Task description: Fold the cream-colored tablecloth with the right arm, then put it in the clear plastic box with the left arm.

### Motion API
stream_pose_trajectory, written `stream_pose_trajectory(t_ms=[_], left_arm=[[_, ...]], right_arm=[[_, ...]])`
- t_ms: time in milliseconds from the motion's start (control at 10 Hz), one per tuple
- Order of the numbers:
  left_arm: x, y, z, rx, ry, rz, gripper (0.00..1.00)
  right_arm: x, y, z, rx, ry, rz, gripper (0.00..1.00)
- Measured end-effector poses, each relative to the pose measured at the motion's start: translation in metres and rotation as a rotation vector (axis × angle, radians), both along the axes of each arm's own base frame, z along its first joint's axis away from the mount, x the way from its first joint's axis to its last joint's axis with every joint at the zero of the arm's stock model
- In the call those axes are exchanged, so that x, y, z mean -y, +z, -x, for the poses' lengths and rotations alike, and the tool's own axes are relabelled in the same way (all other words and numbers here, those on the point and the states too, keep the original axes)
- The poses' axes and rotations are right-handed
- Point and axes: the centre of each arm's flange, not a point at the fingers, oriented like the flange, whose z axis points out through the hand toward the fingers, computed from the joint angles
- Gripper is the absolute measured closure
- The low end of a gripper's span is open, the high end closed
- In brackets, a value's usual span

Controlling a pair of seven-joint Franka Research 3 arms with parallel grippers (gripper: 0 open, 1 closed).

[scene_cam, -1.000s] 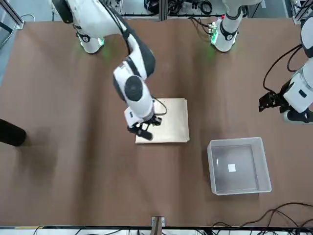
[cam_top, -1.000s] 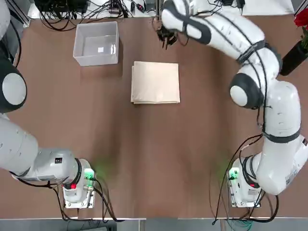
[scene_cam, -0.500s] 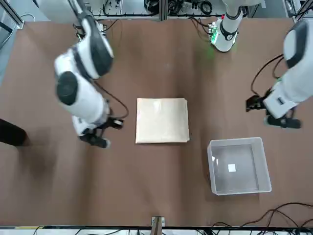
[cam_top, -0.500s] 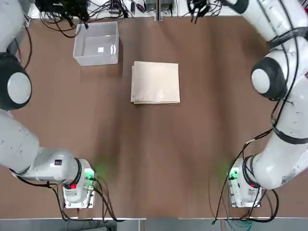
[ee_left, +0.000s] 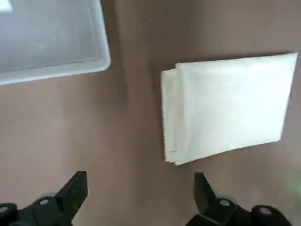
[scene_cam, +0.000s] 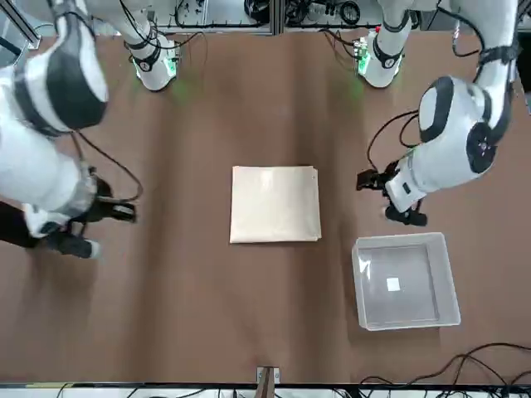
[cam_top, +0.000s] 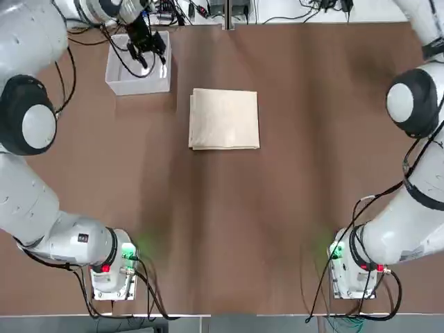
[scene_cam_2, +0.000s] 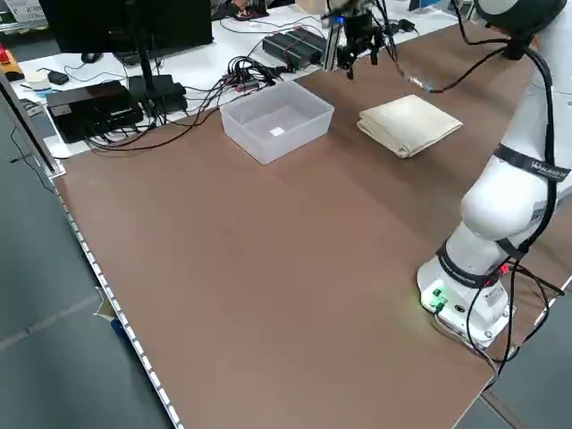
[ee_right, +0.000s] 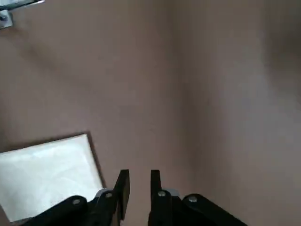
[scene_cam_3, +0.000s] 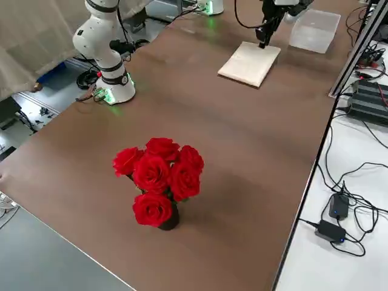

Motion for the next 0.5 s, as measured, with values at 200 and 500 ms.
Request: stream_pose_trajectory(t_ms=[200, 500], left_arm=[[0.03, -0.058, 0.015, -0.016, 0.033, 0.061, 0.0], [0.078, -0.149, 0.019, 0.06, 0.075, 0.092, 0.0]], right_arm=[[0.051, 0.02, 0.0, 0.028, -0.032, -0.003, 0.73], [0.111, 0.045, 0.008, 0.059, -0.039, 0.001, 0.69]])
